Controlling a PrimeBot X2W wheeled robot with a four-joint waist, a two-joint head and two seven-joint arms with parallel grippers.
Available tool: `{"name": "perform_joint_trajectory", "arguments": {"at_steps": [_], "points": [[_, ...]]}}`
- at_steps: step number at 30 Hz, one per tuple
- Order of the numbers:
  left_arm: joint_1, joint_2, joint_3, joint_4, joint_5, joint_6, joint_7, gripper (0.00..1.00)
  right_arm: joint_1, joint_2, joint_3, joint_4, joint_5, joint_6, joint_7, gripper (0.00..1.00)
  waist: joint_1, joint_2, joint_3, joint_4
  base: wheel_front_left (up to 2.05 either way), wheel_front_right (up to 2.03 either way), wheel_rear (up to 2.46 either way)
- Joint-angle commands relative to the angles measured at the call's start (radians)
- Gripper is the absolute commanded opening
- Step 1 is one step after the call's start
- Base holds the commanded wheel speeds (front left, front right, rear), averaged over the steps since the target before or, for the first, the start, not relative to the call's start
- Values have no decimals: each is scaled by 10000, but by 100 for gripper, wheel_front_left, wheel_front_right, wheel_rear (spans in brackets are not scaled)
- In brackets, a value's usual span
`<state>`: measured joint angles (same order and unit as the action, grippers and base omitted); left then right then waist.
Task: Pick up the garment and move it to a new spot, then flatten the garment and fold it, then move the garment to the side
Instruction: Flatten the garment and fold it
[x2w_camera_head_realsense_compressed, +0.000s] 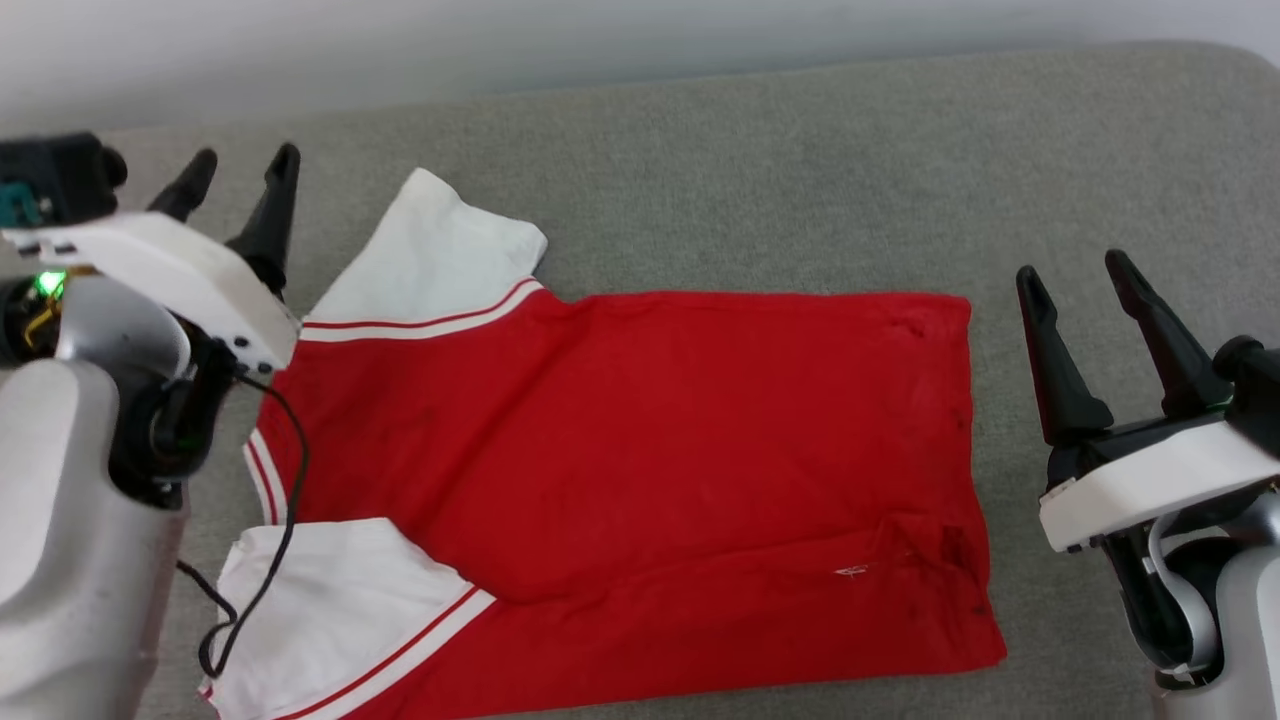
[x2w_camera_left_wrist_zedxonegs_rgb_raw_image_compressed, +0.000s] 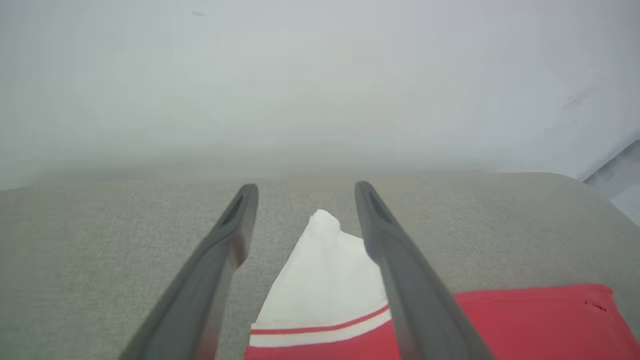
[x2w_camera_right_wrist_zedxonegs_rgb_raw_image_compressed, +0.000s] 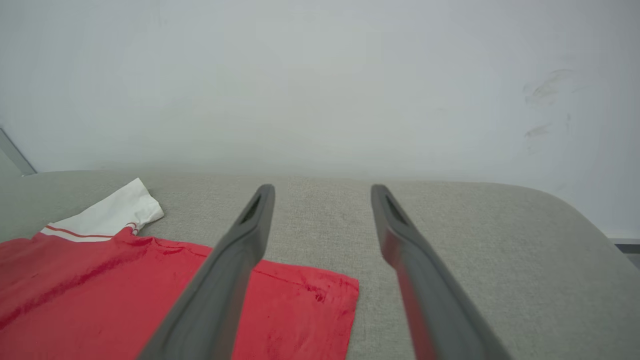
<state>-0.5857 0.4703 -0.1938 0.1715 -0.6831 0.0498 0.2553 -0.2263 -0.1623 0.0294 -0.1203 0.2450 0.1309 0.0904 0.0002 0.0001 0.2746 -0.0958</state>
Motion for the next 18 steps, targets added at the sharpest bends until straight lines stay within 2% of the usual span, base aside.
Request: {"name": "perform_joint_trajectory", "arguments": {"at_steps": [1, 5, 11, 15, 18], "points": [[-352, 67, -81, 176, -46, -128, 159, 100, -202, 59, 9, 16, -61, -3, -77, 100, -2, -1, 615, -473, 0, 0, 0], [-1642, 293, -315, 989, -186, -546, 1076, 100, -446, 211, 53, 187, -54, -3, -140, 100, -2, -1, 1071, -857, 0, 0, 0], [-3127, 831, -911, 2266, -365, -1174, 3160, 100, -660, 329, 251, 472, 26, -2, -232, 100, -2, -1, 1465, -1399, 0, 0, 0], [-3670, 1171, -1274, 3005, -504, -1358, 4563, 100, -723, 356, 410, 584, 91, -2, -264, 100, -2, -1, 1619, -1703, 0, 0, 0], [-3817, 1373, -1416, 3528, -618, -1334, 5456, 100, -793, 384, 546, 666, 163, -3, -295, 100, -2, -1, 1746, -1907, 0, 0, 0]]}}
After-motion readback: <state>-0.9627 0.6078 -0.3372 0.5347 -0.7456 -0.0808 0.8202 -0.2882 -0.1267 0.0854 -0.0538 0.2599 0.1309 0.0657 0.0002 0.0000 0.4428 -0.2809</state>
